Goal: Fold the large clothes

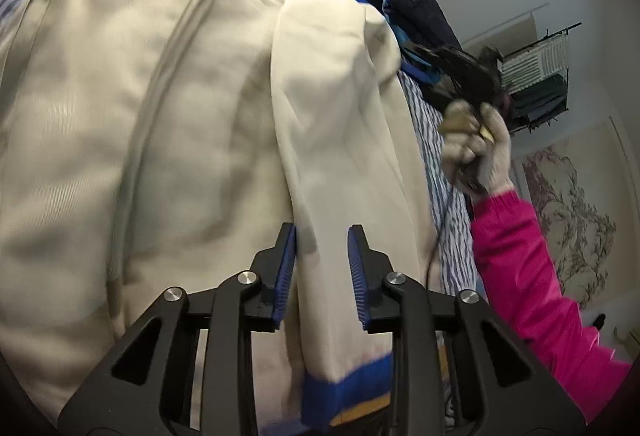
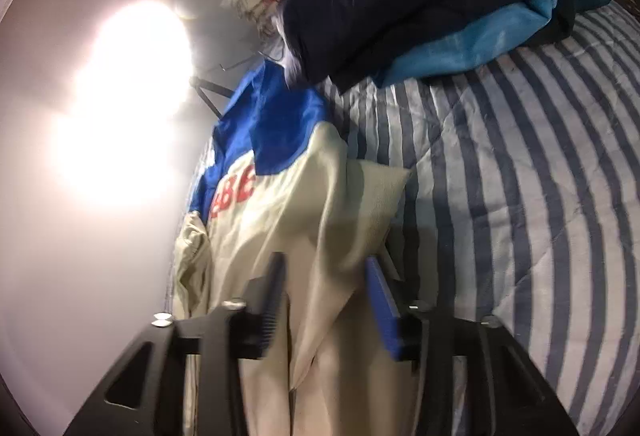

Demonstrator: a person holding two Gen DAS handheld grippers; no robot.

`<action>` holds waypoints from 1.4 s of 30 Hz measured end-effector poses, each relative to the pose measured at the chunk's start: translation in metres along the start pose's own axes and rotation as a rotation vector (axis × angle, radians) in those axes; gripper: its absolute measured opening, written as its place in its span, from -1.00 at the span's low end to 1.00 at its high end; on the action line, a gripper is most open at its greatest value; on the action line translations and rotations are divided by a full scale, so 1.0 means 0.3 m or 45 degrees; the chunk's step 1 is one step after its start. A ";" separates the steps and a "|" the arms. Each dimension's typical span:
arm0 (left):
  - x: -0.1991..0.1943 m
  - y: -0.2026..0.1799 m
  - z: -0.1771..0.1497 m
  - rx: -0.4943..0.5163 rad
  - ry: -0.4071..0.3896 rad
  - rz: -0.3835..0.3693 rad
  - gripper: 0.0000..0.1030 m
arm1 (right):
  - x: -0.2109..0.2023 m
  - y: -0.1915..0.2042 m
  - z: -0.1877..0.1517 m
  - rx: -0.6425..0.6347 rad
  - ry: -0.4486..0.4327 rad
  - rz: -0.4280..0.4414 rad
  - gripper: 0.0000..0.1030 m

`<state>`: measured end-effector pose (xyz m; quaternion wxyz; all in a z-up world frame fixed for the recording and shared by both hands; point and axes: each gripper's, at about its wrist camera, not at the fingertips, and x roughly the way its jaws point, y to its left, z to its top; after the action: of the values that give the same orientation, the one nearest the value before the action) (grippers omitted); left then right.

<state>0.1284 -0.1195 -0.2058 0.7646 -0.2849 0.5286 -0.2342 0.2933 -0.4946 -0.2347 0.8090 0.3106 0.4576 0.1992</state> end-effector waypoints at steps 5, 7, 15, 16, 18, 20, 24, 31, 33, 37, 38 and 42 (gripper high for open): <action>0.022 -0.006 -0.039 0.032 0.054 -0.005 -1.00 | -0.017 0.041 0.040 -0.022 -0.080 -0.052 -0.98; 0.015 -0.002 -0.039 0.001 0.058 -0.046 -1.00 | -0.075 0.060 0.073 -0.066 -0.157 -0.121 -0.99; 0.026 -0.014 -0.061 0.066 0.084 0.015 -1.00 | -0.102 -0.019 0.117 -0.004 -0.153 -0.292 -0.78; 0.023 -0.018 -0.066 0.069 0.090 0.024 -1.00 | -0.123 -0.017 0.109 -0.012 -0.165 -0.294 -0.56; 0.020 -0.020 -0.075 0.055 0.106 -0.005 -0.96 | -0.203 -0.003 0.093 -0.034 -0.172 -0.264 -0.48; 0.020 -0.027 -0.081 0.054 0.117 -0.013 -0.70 | -0.279 0.011 0.069 -0.046 -0.171 -0.207 -0.43; 0.011 -0.029 -0.110 0.087 0.130 -0.034 -0.45 | -0.438 0.078 -0.047 -0.112 -0.145 -0.125 -0.40; -0.029 -0.014 -0.173 0.103 0.117 -0.059 -0.45 | -0.588 0.175 -0.395 -0.195 -0.012 -0.084 -0.32; -0.027 -0.015 -0.184 0.116 0.127 -0.063 -0.45 | -0.585 0.169 -0.494 -0.180 0.029 -0.073 -0.32; -0.032 -0.007 -0.211 0.154 0.138 -0.060 -0.46 | -0.505 0.136 -0.704 -0.116 0.144 -0.042 -0.32; -0.029 -0.004 -0.213 0.158 0.141 -0.064 -0.47 | -0.470 0.125 -0.739 -0.106 0.174 -0.053 -0.32; -0.015 0.005 -0.218 0.160 0.153 -0.070 -0.73 | -0.343 0.085 -0.816 -0.030 0.243 -0.030 -0.32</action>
<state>0.0655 -0.1278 -0.2218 0.7412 -0.2360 0.5498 -0.3045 0.0292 -0.4601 -0.2489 0.7676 0.2753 0.5337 0.2238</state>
